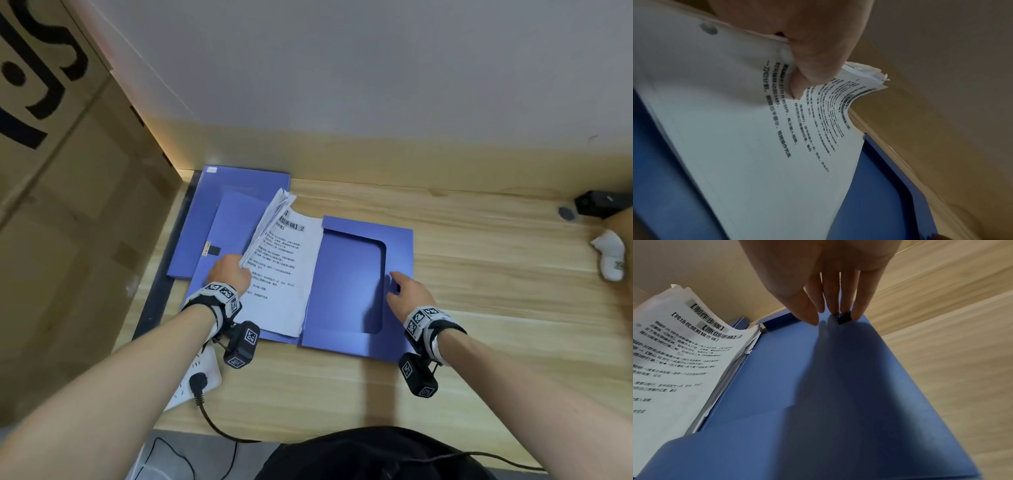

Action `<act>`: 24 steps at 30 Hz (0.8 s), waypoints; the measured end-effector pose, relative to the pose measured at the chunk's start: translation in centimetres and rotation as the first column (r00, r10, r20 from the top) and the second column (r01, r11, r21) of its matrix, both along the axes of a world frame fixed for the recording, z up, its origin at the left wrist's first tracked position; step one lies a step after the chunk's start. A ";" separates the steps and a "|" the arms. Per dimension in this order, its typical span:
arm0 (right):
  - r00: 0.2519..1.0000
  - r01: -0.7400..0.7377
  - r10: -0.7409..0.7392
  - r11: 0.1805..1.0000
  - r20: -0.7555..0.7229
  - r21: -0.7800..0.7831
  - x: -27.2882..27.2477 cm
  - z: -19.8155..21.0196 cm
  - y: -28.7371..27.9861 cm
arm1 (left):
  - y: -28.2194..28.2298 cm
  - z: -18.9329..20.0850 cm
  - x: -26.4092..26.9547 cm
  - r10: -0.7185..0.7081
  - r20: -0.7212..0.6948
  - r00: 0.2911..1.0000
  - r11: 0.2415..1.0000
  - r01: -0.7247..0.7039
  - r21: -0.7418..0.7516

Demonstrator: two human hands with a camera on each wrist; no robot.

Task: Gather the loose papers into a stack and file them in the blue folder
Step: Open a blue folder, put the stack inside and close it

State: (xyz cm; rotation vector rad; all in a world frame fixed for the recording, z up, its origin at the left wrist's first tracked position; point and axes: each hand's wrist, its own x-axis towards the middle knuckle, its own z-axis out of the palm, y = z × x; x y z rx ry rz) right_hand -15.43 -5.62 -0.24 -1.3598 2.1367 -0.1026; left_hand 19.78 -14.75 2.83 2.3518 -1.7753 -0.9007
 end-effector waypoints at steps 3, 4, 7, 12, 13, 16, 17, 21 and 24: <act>1.000 -0.007 0.007 1.000 -0.008 0.007 0.2 -0.1 0.1 | 0.4 -0.6 -0.8 -0.006 -0.009 1.000 1.000 0.007 0.026; 1.000 -0.010 0.010 1.000 -0.008 0.005 0.2 -0.1 0.1 | 0.5 -0.8 -1.2 -0.009 -0.026 1.000 1.000 0.010 0.026; 1.000 -0.016 0.016 1.000 -0.010 0.007 0.1 -0.2 0.2 | 1.4 -1.3 -2.7 -0.014 -0.077 0.997 0.997 0.020 0.075; 0.999 -0.035 0.034 0.999 0.010 0.009 -0.2 -0.2 0.2 | 3.1 -2.8 -5.8 0.044 -0.170 0.984 0.986 -0.015 0.165; 0.999 -0.037 0.037 0.999 0.017 0.006 -0.3 -0.2 0.3 | 3.4 -3.1 -6.5 0.047 -0.181 0.982 0.982 -0.012 0.186; 0.996 -0.063 0.065 0.998 0.057 -0.022 -0.4 -0.2 0.4 | 4.0 -3.8 -8.4 0.055 -0.222 0.973 0.981 -0.011 0.196; 0.994 -0.097 0.098 0.995 0.049 -0.026 -0.4 -0.3 0.5 | 4.1 -4.0 -8.9 0.064 -0.230 0.971 0.979 -0.016 0.204; 0.952 -0.296 0.296 0.955 -0.081 0.012 -0.2 -1.0 0.8 | 4.3 -4.3 -10.8 0.099 -0.276 0.956 0.968 -0.028 0.249; 0.911 -0.379 0.382 0.924 -0.155 0.053 -0.1 -1.5 1.0 | 4.1 -4.5 -11.7 0.151 -0.273 0.950 0.951 -0.064 0.303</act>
